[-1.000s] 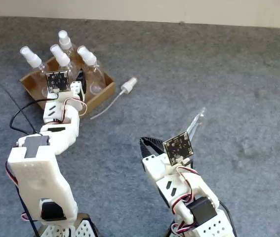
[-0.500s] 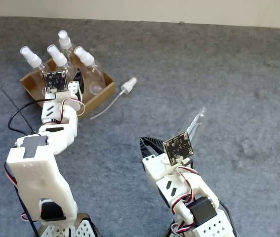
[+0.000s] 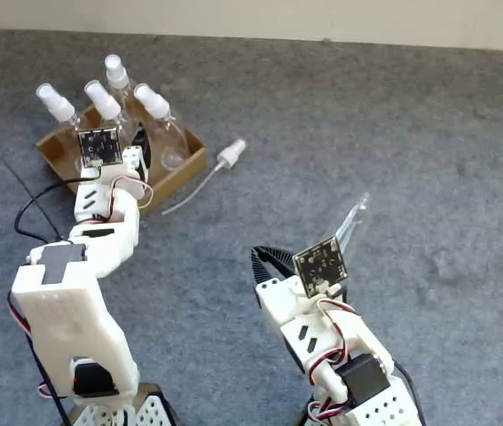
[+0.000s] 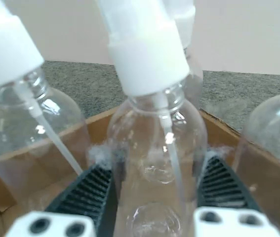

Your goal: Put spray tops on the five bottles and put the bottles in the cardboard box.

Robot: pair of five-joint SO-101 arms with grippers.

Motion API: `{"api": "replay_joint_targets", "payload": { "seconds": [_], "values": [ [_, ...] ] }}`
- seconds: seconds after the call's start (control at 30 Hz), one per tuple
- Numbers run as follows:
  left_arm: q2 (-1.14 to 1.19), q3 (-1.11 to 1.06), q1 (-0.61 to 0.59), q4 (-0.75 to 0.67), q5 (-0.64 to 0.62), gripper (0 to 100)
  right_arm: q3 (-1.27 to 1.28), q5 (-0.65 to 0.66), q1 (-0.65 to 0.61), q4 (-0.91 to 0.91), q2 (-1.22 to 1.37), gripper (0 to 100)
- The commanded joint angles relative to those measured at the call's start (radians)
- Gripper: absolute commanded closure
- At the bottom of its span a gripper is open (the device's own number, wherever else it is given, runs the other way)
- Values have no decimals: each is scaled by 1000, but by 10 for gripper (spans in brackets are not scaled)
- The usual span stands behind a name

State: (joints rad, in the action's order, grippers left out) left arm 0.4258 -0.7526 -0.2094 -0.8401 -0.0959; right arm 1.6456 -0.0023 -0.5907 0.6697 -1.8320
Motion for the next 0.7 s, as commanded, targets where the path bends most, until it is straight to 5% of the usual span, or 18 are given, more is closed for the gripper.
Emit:
{"api": "replay_joint_targets", "payload": {
  "seconds": [0.0, 0.67],
  "values": [
    [-15, 4, -10, -23, -3, 971, -7, -2, 12, -10, -10, 985],
    [-16, 2, -10, -26, -3, 962, -7, -2, 12, -10, -10, 985]
  ]
}}
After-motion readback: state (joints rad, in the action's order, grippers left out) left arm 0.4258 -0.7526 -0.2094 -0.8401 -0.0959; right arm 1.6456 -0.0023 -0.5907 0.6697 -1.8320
